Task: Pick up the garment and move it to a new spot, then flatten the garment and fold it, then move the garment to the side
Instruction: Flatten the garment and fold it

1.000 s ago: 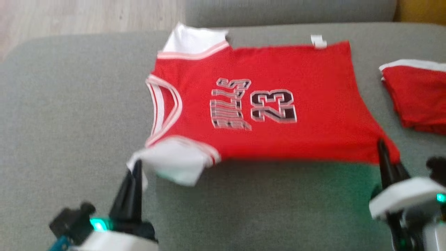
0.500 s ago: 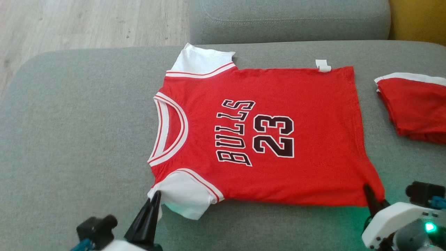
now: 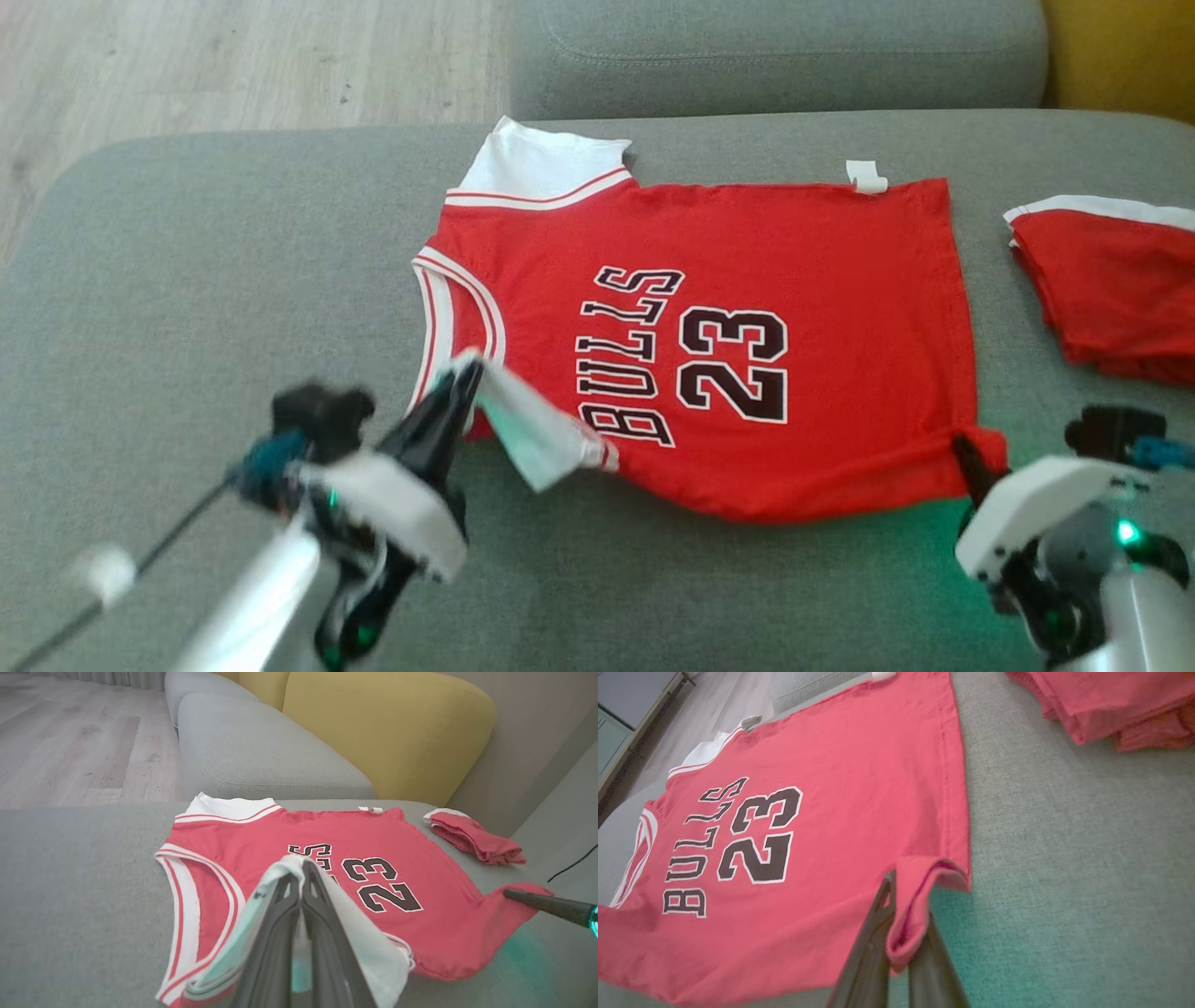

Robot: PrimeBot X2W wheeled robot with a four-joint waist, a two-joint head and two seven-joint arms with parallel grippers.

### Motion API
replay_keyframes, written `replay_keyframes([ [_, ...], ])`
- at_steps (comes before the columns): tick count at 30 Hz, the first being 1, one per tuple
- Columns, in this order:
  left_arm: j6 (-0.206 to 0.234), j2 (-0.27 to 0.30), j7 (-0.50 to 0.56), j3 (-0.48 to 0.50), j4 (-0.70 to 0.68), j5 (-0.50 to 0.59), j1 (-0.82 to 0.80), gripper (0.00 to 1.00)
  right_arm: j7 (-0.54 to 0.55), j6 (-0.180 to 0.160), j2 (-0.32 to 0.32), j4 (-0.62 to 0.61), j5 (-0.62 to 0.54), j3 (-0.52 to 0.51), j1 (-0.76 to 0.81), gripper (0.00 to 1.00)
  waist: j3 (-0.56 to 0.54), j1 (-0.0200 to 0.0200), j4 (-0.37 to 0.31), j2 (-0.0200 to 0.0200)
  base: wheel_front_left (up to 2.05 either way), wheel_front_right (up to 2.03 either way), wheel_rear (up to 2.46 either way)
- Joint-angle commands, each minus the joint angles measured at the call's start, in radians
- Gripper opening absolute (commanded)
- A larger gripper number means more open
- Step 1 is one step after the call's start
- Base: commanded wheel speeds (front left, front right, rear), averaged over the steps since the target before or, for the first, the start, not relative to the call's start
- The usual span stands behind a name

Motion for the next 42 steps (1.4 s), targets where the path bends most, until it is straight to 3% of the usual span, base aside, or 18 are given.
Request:
replay_keyframes([
  [1,-0.011,0.018,0.017,0.024,-0.005,0.018,-0.100,0.00,0.010,0.007,-0.009,-0.015,0.011,0.015,-0.071,0.00,0.003,-0.0001,-0.002,-0.0001,0.00,0.00,0.00],
  [7,-0.043,0.012,0.045,-0.030,0.139,0.059,-0.265,0.00,0.014,0.007,-0.009,0.124,0.023,-0.024,-0.202,0.00,0.022,-0.0001,-0.018,-0.0001,0.00,0.00,0.00],
  [24,-0.056,-0.046,-0.109,-0.047,0.470,0.092,-0.466,0.00,-0.168,0.007,-0.009,0.470,0.054,0.054,-0.504,0.00,0.093,-0.0001,-0.061,-0.0001,0.00,0.00,0.00],
  [25,-0.056,-0.049,-0.115,-0.047,0.481,0.092,-0.471,0.00,-0.178,0.007,-0.009,0.481,0.061,0.060,-0.514,0.10,0.094,-0.0001,-0.062,-0.0001,0.00,0.00,0.00],
  [26,-0.055,-0.051,-0.124,-0.046,0.492,0.093,-0.478,0.00,-0.187,0.007,-0.009,0.490,0.068,0.068,-0.523,0.42,0.095,-0.0001,-0.064,-0.0001,0.00,0.00,0.00],
  [27,-0.049,-0.055,-0.136,-0.042,0.502,0.095,-0.485,0.00,-0.202,0.007,-0.009,0.496,0.073,0.078,-0.532,1.00,0.097,-0.0001,-0.065,-0.0001,0.00,0.00,0.00],
  [28,-0.046,-0.058,-0.149,-0.041,0.511,0.097,-0.491,0.00,-0.220,0.007,-0.009,0.502,0.078,0.086,-0.540,1.00,0.098,-0.0001,-0.066,-0.0001,0.00,0.00,0.00],
  [29,-0.044,-0.061,-0.160,-0.040,0.520,0.099,-0.497,0.33,-0.240,0.007,-0.009,0.507,0.086,0.089,-0.547,1.00,0.099,-0.0001,-0.067,-0.0001,0.00,0.00,0.00],
  [30,-0.042,-0.065,-0.173,-0.039,0.527,0.100,-0.503,0.88,-0.256,0.007,-0.009,0.517,0.094,0.089,-0.553,1.00,0.100,-0.0001,-0.068,-0.0001,0.00,0.00,0.00],
  [31,-0.040,-0.068,-0.189,-0.037,0.532,0.102,-0.508,1.00,-0.272,0.007,-0.009,0.525,0.097,0.093,-0.559,1.00,0.101,-0.0001,-0.068,-0.0001,0.00,0.00,0.00],
  [38,-0.039,-0.080,-0.278,-0.023,0.536,0.100,-0.522,1.00,-0.327,0.007,-0.009,0.550,0.099,0.104,-0.567,1.00,0.099,-0.0001,-0.066,-0.0001,0.00,0.00,0.00],
  [42,-0.033,-0.073,-0.333,0.012,0.500,0.081,-0.518,1.00,-0.372,0.007,-0.009,0.494,0.088,0.078,-0.530,1.00,0.090,-0.0001,-0.063,-0.0001,0.00,0.00,0.00],
])
